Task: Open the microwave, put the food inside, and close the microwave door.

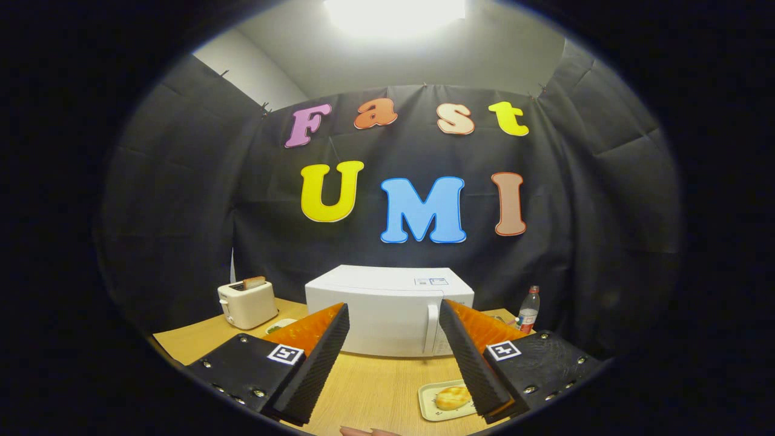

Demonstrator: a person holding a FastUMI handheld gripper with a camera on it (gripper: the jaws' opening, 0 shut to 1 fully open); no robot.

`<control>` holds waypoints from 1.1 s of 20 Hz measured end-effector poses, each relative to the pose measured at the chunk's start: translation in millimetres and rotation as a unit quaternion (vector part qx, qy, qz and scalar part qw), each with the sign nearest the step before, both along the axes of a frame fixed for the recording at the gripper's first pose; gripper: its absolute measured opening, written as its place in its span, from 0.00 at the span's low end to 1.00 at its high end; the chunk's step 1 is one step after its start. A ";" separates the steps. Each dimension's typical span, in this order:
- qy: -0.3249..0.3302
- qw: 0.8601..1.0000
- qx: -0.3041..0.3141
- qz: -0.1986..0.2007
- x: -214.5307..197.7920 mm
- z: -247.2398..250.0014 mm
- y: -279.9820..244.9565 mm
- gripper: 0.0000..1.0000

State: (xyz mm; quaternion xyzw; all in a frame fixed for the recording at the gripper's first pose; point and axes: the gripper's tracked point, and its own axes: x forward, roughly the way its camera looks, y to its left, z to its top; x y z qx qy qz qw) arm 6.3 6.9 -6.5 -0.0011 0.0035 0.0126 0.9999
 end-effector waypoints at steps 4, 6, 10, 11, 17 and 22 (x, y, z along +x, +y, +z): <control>0.035 0.999 -0.006 -0.018 23.5 -26.3 -28.2 0.94; 0.058 0.998 -0.005 -0.010 33.7 -40.6 -28.0 0.94; 0.097 0.995 -0.010 -0.011 41.4 -77.8 -41.7 0.95; 0.107 0.994 -0.014 -0.017 44.4 -87.6 -48.1 0.94; 0.115 0.993 0.003 -0.011 68.8 -117.5 -51.9 0.94; 0.121 0.993 0.016 -0.008 100.7 -151.7 -49.0 0.95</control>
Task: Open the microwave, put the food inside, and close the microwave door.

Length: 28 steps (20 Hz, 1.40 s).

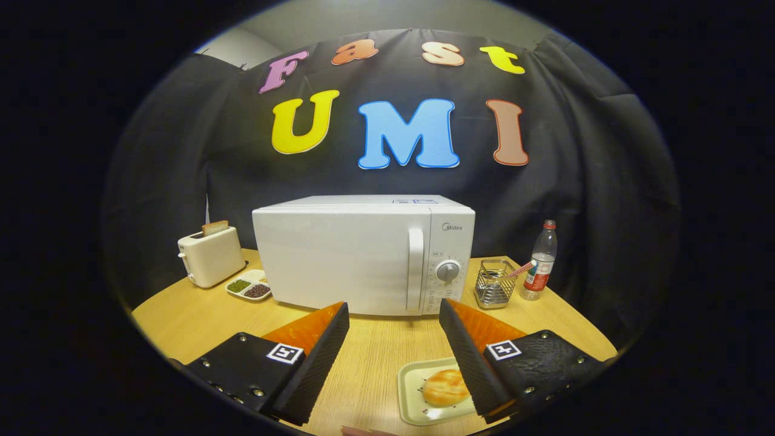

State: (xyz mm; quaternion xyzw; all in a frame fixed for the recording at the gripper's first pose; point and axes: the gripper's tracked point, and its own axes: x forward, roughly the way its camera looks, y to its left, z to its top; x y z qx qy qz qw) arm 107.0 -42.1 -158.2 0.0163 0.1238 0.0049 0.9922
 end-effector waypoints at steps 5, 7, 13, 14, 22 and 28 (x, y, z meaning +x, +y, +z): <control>-0.040 0.999 0.011 -0.005 42.5 4.3 -3.0 0.95; -0.051 0.999 -0.002 -0.010 58.0 7.5 -9.6 0.95; -0.035 0.999 0.009 -0.033 100.1 -13.9 -26.8 0.95; -0.038 0.998 0.017 -0.037 107.1 -15.0 -27.7 0.95; -0.048 0.998 0.023 -0.042 154.1 -21.0 -29.6 0.80; -0.040 0.997 0.000 -0.071 161.1 -26.0 -41.2 0.25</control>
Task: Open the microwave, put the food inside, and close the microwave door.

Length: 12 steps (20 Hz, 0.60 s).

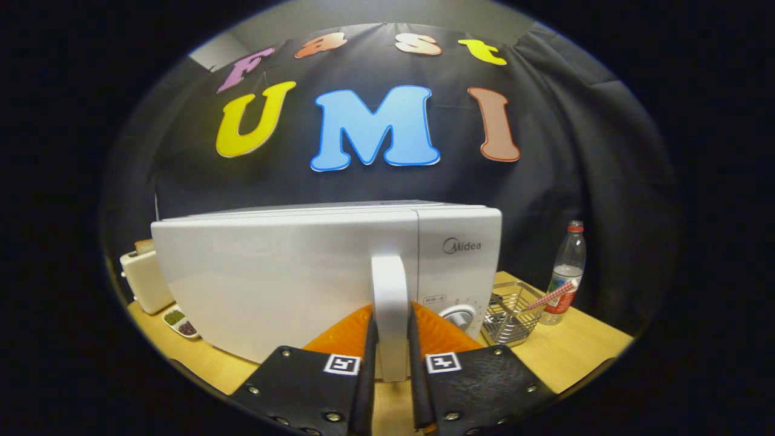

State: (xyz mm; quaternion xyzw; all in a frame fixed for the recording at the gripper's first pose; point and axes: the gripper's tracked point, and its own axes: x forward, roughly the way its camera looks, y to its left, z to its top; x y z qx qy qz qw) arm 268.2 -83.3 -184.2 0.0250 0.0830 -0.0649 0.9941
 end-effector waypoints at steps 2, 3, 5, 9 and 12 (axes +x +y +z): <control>0.005 1.000 0.003 -0.004 -4.3 -1.0 0.6 0.17; 0.009 1.000 0.015 -0.004 -5.3 -0.7 0.6 0.17; 0.014 0.999 0.040 -0.004 -10.2 -1.3 2.1 0.17; 0.006 1.000 -0.004 0.005 -30.8 0.2 6.7 0.09; 0.012 1.000 0.023 0.007 -59.4 0.2 15.7 0.10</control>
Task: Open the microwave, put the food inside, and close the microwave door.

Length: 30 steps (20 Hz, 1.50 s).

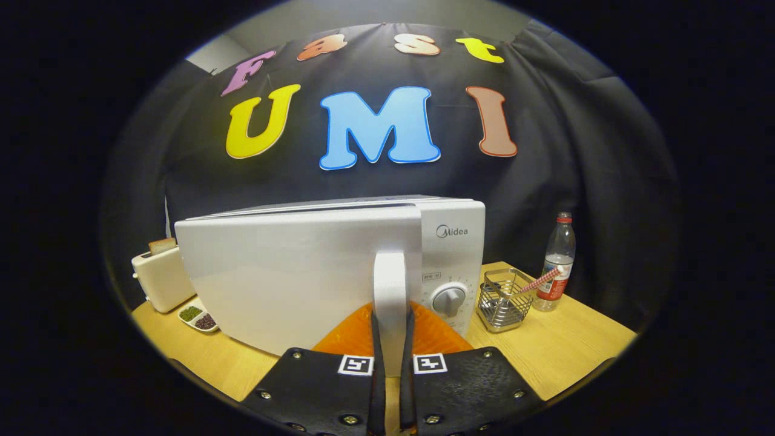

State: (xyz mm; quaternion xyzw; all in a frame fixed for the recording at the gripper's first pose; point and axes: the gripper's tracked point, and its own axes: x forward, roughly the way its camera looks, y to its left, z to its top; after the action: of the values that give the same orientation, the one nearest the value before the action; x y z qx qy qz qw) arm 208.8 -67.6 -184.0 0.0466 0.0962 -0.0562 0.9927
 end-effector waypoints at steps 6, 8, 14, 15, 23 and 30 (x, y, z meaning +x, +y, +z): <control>-0.019 0.998 0.011 0.051 -77.1 5.3 44.9 0.09; -0.033 0.997 0.020 0.066 -98.6 7.0 62.8 0.09; -0.062 0.993 0.056 0.088 -140.8 9.9 110.4 0.09; -0.064 0.992 0.051 0.092 -147.8 10.4 120.3 0.09; -0.098 0.988 0.014 0.120 -197.0 15.6 220.5 0.09; -0.109 0.988 0.026 0.111 -217.9 11.8 292.2 0.08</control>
State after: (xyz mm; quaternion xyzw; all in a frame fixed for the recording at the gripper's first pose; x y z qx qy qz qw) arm -9.1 224.6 -172.2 0.0670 -0.0064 0.0623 0.9958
